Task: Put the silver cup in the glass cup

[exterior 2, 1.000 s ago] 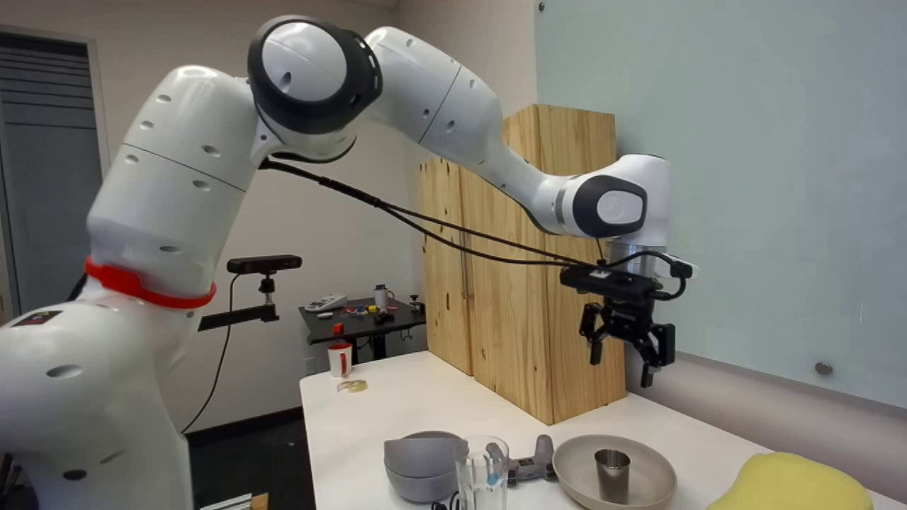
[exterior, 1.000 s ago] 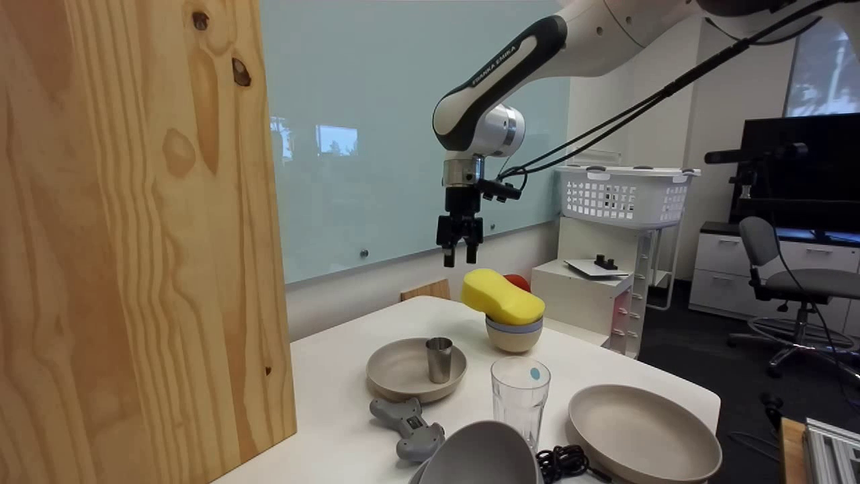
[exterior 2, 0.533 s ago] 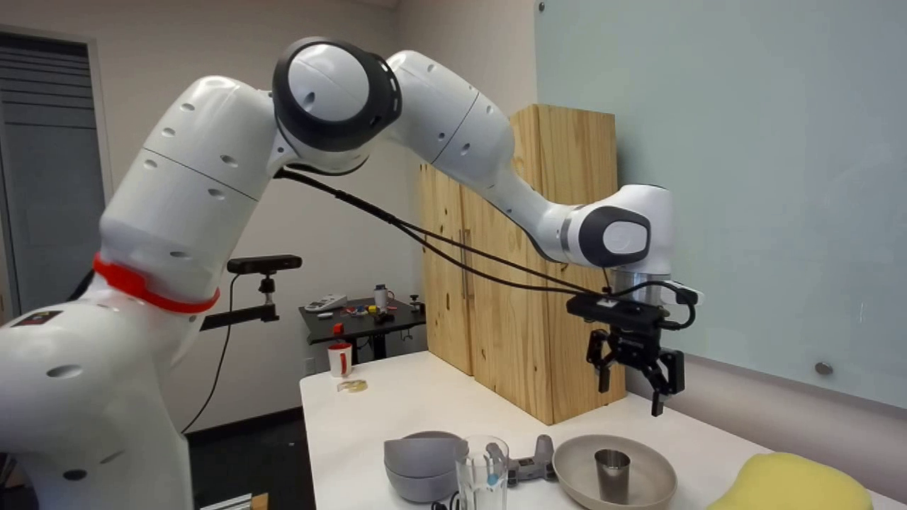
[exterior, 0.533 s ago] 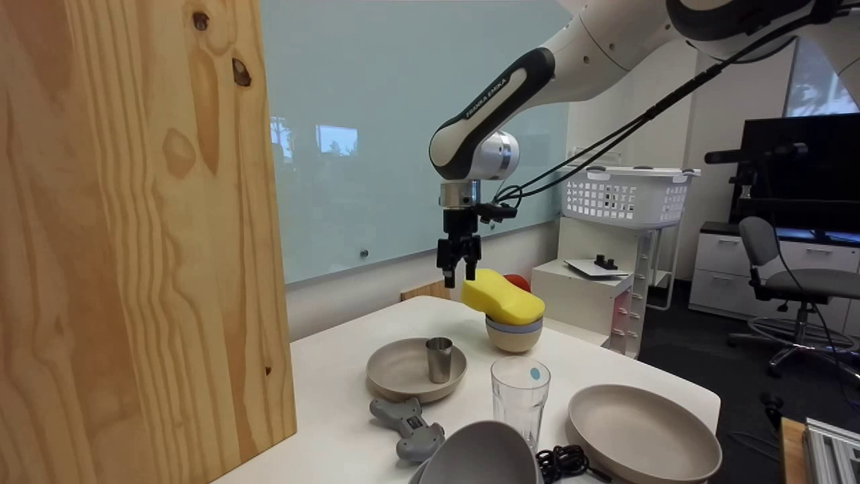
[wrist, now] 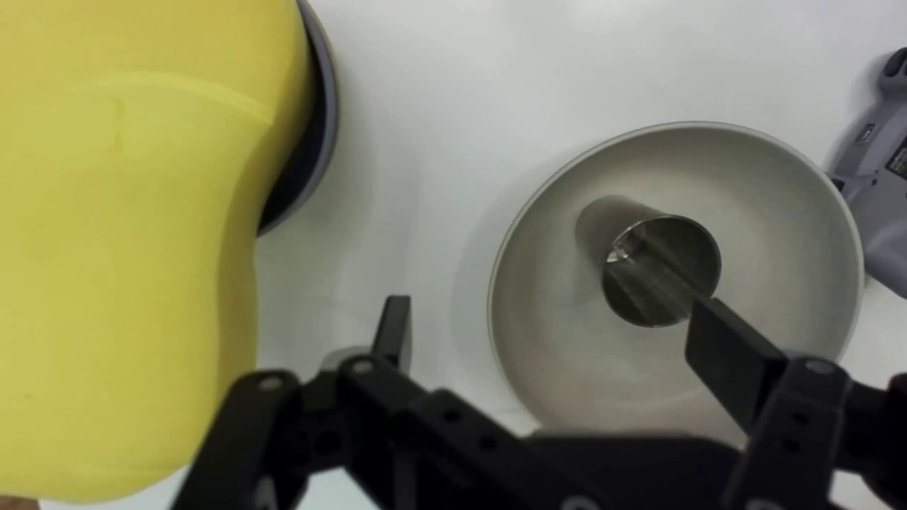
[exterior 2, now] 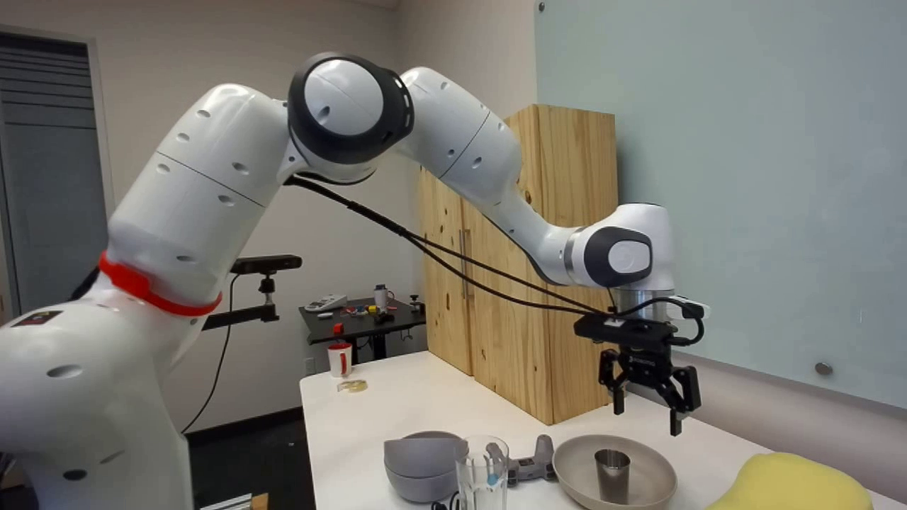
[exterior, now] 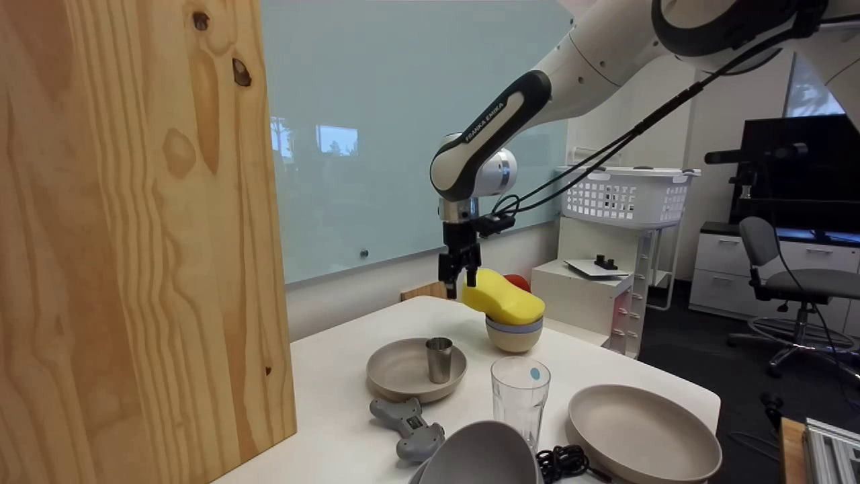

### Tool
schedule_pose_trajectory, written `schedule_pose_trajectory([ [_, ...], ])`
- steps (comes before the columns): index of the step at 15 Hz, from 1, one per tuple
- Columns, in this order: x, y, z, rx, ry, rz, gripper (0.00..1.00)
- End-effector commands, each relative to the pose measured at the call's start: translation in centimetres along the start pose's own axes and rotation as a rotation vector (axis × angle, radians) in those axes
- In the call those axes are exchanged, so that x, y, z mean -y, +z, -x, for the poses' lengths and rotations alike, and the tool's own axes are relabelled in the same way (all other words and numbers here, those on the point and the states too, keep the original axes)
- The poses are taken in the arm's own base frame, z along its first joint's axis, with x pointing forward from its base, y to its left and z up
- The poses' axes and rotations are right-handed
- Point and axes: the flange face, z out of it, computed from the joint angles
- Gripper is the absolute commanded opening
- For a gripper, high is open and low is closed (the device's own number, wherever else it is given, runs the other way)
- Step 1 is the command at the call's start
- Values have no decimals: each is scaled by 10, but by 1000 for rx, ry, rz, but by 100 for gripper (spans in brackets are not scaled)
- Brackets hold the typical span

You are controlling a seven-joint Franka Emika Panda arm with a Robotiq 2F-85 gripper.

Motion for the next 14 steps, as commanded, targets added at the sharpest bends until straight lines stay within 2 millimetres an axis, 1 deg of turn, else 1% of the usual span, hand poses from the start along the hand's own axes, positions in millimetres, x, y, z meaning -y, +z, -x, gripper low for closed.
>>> schedule_pose_trajectory([
  [1,2,21,-1,8,-5,19,100],
  [8,-2,44,2,4,2,-18,100],
  [14,12,61,-5,-15,-14,-87,100],
])
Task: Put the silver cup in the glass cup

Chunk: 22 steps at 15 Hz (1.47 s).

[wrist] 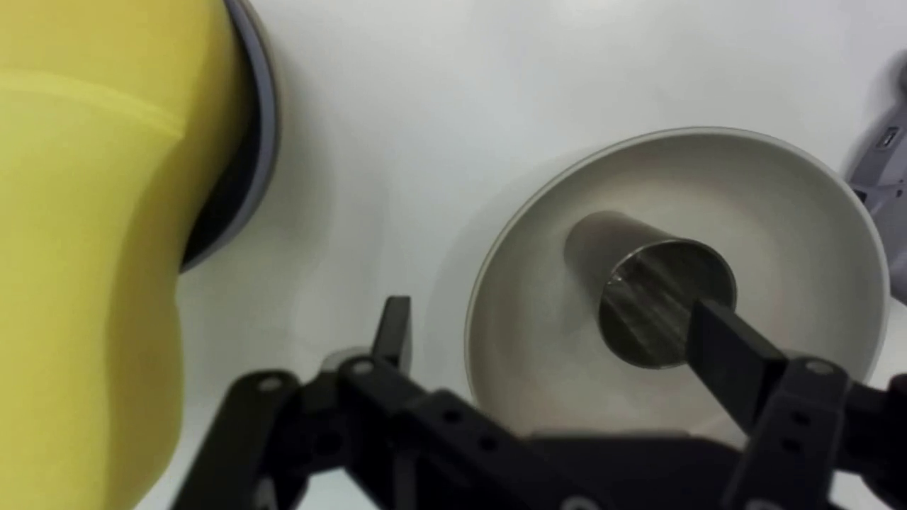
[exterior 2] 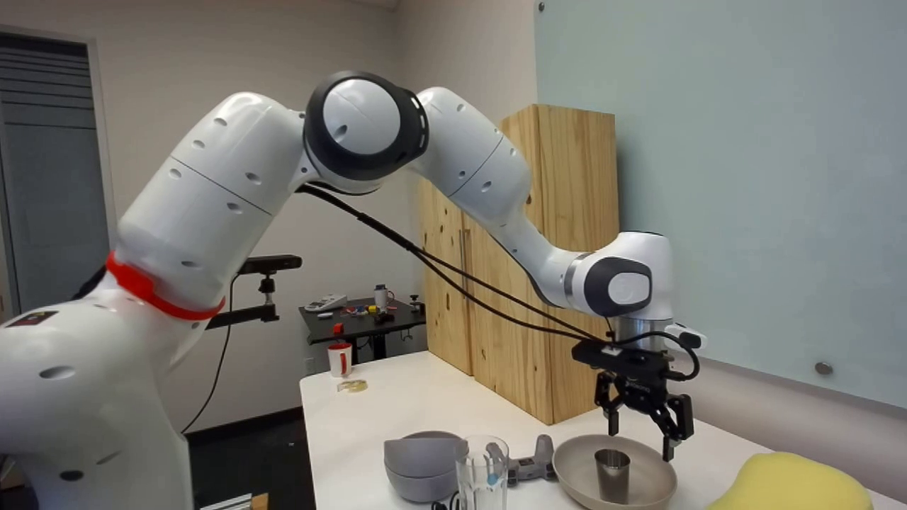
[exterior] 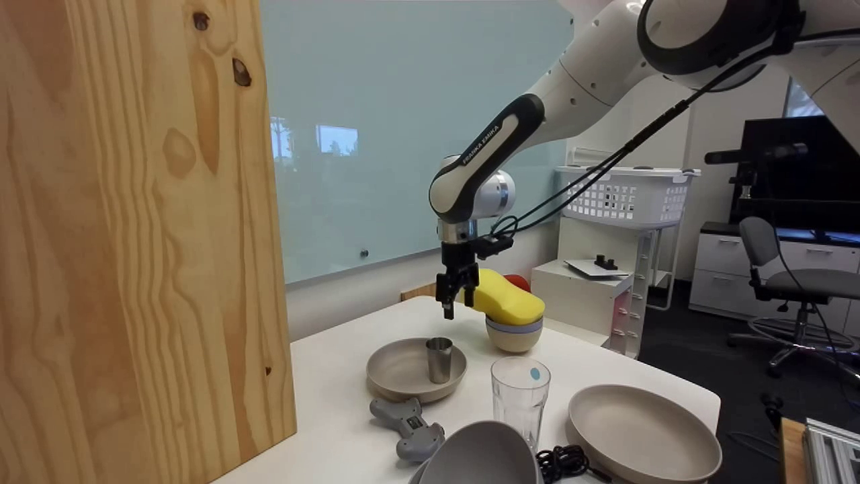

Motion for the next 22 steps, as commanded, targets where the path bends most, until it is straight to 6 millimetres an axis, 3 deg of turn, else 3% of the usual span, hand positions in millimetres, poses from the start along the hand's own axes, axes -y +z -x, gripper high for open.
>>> schedule_pose_trajectory([
  [1,6,20,-3,-22,-18,-72,100],
  [10,18,44,-6,-6,-29,-73,100],
  [15,12,50,-4,1,-23,-70,100],
  [17,11,50,-3,0,-25,-65,74],
  [22,11,43,-3,-17,-44,-49,35],
])
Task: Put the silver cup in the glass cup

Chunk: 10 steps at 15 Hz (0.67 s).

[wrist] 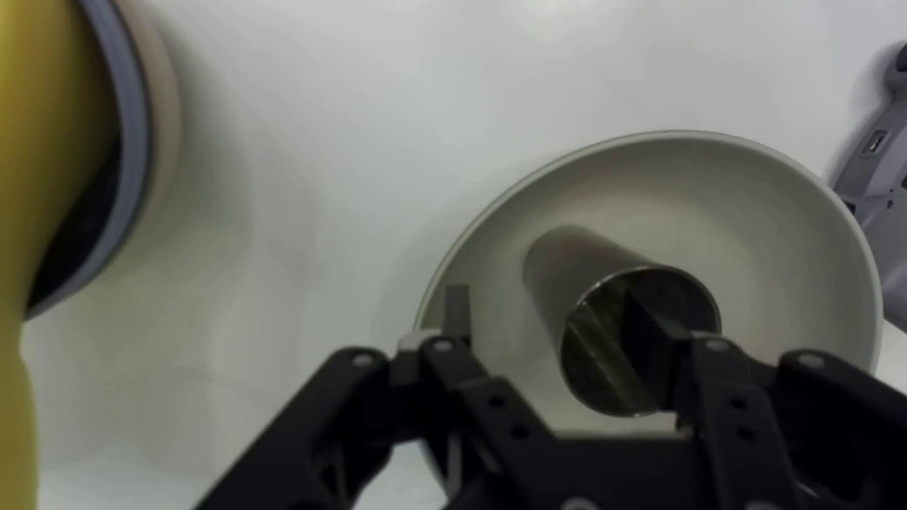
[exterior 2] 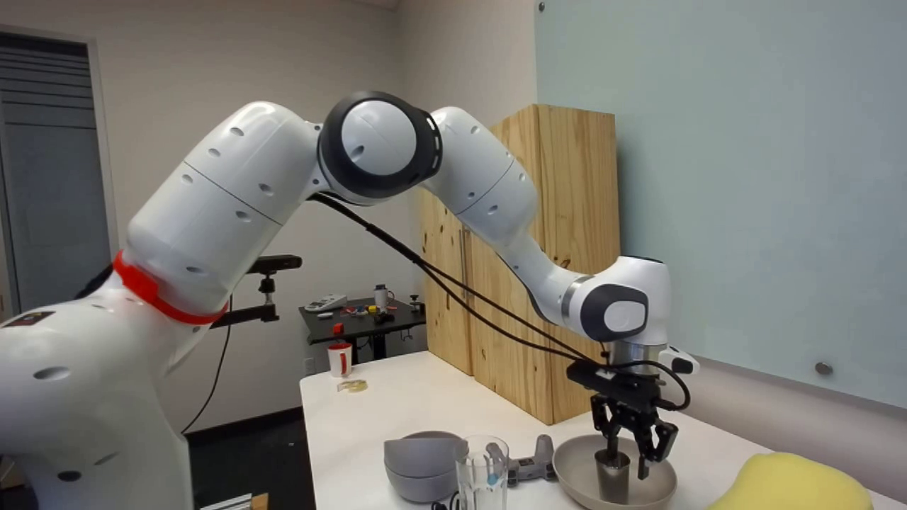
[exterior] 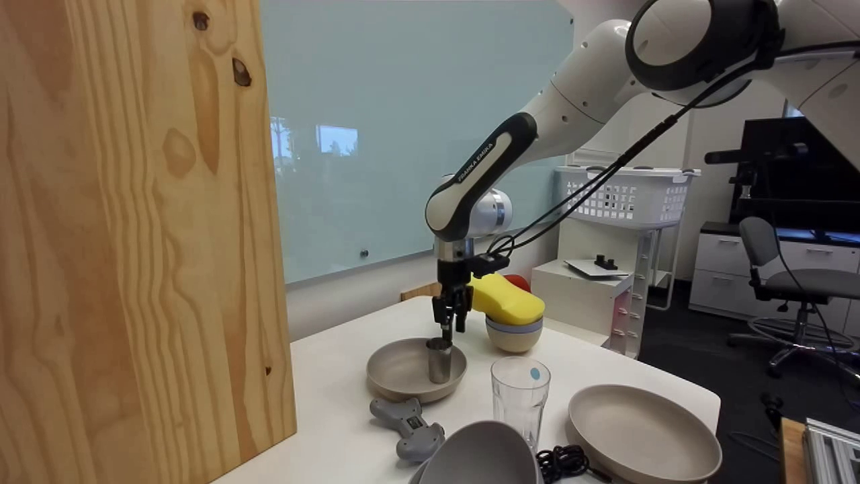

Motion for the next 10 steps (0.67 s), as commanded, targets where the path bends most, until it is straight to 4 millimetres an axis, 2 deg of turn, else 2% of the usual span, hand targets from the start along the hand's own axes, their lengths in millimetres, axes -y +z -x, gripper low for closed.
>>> schedule_pose_trajectory([
  [1,-3,4,0,-17,-38,7,27],
  [2,-3,4,-1,-18,-37,10,70],
  [3,-3,4,-1,-18,-39,10,66],
  [4,-3,3,-2,-21,-44,12,66],
  [8,-3,5,-3,-21,-51,13,93],
  [9,-3,6,-3,-21,-52,12,99],
  [10,-4,7,-3,-20,-52,12,100],
])
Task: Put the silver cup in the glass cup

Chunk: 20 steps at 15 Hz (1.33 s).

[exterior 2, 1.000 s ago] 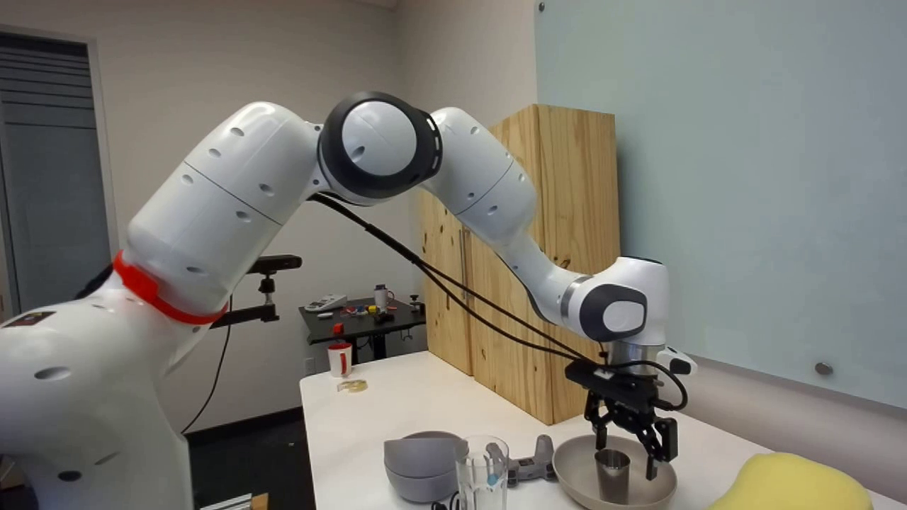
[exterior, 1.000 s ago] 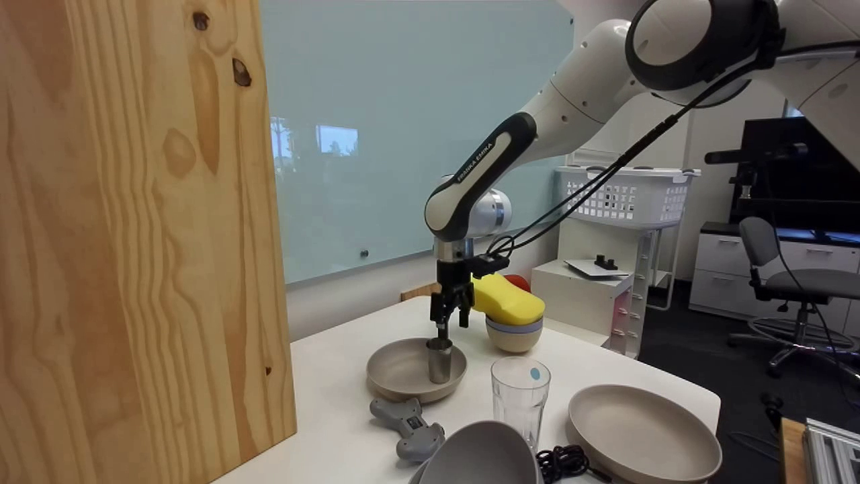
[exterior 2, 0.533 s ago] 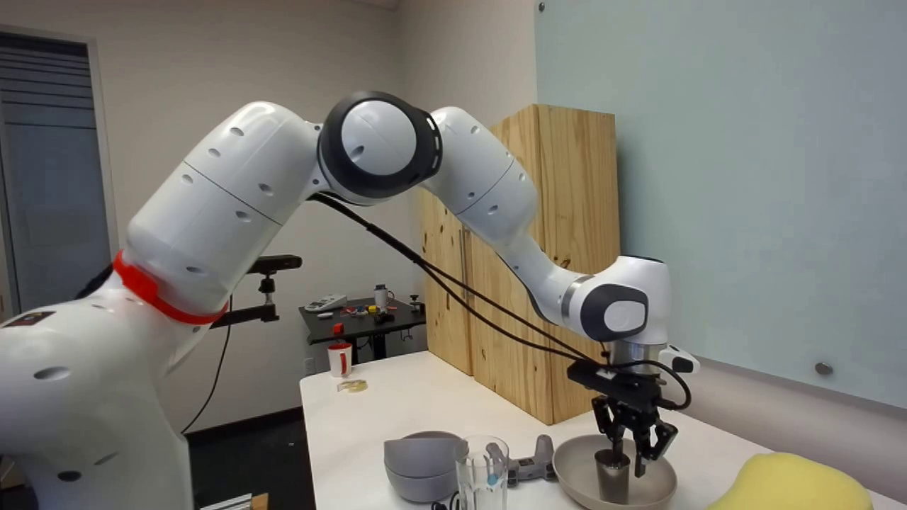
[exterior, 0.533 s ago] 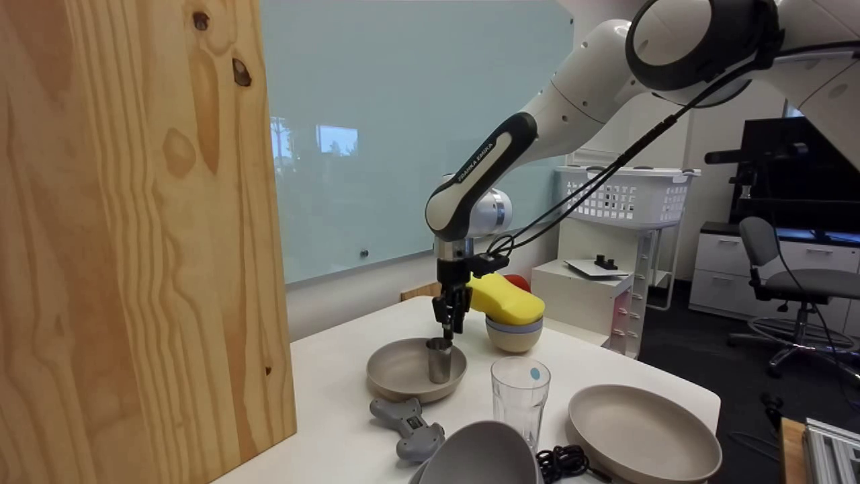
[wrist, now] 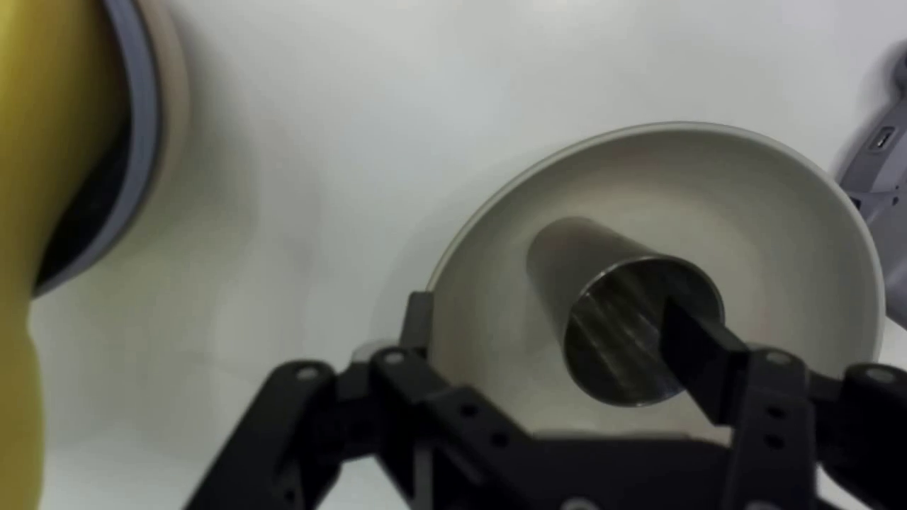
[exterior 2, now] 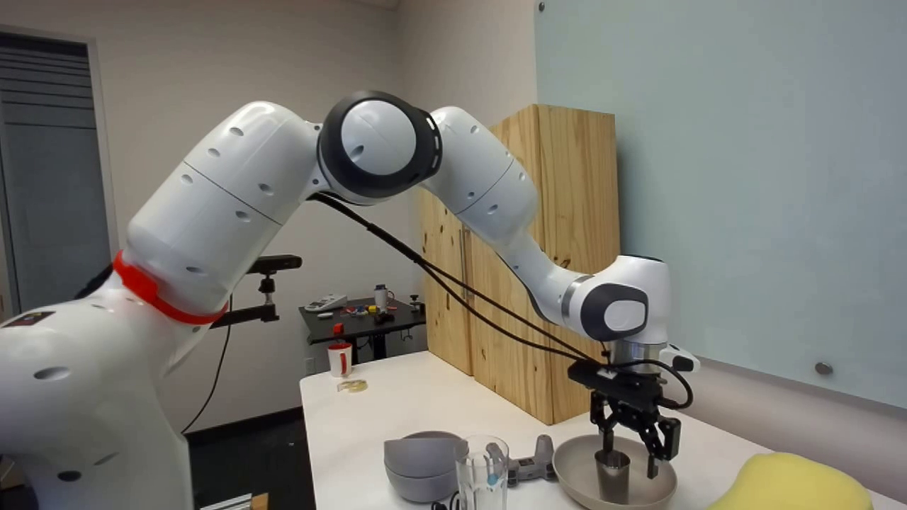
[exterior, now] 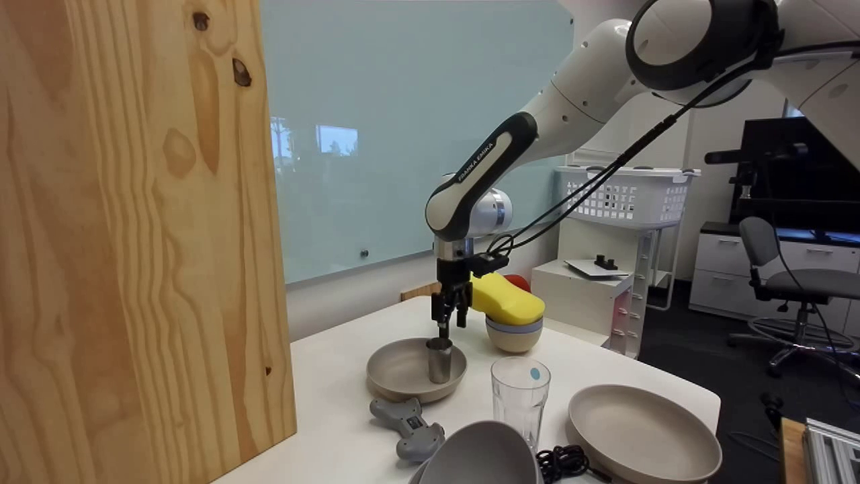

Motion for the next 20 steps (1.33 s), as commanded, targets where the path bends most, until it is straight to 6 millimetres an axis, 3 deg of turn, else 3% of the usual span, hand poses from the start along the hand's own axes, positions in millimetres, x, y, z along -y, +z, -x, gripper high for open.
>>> schedule_pose_trajectory([
  [1,-3,10,-1,-8,-36,4,100],
  [14,-10,34,5,27,-37,12,100],
  [20,-11,36,5,30,-50,22,100],
])
